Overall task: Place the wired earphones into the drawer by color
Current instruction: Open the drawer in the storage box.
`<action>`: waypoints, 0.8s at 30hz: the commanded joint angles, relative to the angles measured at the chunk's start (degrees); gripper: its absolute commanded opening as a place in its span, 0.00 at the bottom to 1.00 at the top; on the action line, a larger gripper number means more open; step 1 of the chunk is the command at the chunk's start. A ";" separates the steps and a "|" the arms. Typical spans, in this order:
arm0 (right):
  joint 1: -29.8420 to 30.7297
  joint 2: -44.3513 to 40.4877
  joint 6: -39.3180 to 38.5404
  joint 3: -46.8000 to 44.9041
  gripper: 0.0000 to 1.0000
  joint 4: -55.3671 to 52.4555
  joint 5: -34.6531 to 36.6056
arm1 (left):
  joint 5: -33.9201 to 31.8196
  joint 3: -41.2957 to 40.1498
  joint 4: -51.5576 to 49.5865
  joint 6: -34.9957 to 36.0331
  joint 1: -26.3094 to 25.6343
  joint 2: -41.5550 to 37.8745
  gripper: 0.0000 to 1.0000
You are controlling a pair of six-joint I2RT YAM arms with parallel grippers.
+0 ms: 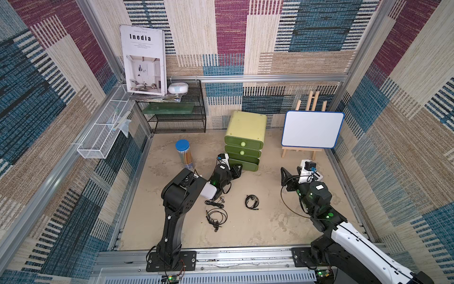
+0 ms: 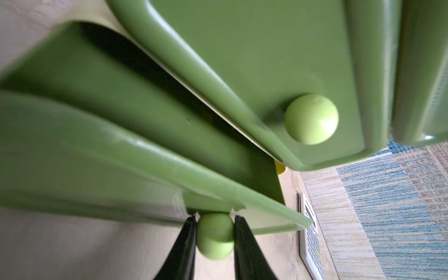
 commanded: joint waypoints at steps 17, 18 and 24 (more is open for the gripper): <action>-0.04 0.05 0.31 -0.07 0.84 0.44 0.34 | -1.24 -10.50 2.59 1.22 -1.63 -7.24 0.20; -0.02 0.05 0.31 -0.06 0.84 0.47 0.36 | -1.38 -11.04 2.57 1.28 -1.72 -7.67 0.20; -0.06 0.49 0.22 0.10 0.84 0.41 0.21 | -1.60 -12.66 2.19 1.21 -2.37 -9.07 0.19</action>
